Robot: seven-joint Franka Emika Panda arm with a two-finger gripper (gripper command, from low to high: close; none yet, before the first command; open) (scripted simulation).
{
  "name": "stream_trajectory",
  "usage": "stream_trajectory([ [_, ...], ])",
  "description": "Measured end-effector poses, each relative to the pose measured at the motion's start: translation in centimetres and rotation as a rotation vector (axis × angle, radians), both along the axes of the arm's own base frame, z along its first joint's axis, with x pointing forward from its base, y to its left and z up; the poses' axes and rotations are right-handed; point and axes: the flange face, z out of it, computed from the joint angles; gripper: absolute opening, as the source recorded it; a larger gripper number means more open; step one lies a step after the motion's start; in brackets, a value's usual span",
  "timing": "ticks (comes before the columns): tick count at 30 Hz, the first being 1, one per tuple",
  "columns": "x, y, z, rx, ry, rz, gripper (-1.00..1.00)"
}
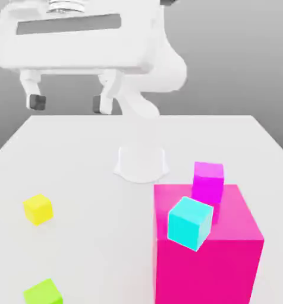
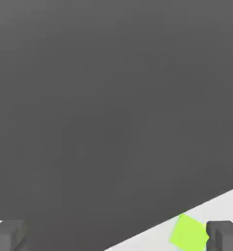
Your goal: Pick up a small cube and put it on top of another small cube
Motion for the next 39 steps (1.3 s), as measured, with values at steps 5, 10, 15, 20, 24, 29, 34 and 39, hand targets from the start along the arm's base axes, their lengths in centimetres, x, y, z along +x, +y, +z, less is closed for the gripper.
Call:
stream_trajectory([
  [5, 1.3, -3.8, -8.7, 0.055, 0.112, -0.146, 0.00],
  [10, 1.3, -6.2, -17.8, 0.110, 0.224, -0.271, 0.00],
  [15, 0.0, -8.2, -26.6, 0.157, 0.318, -0.387, 0.00],
  [20, -0.2, -8.4, -32.2, 0.161, 0.327, -0.398, -1.00],
  [24, -0.2, -8.3, -32.2, 0.161, 0.325, -0.398, -1.00],
  [29, -0.1, -8.4, -28.7, 0.162, 0.326, -0.399, -1.00],
  [34, 2.1, -7.1, -20.9, 0.087, 0.242, -0.284, -1.00],
  [39, 2.0, 1.2, -14.2, 0.088, 0.255, -0.161, -1.00],
])
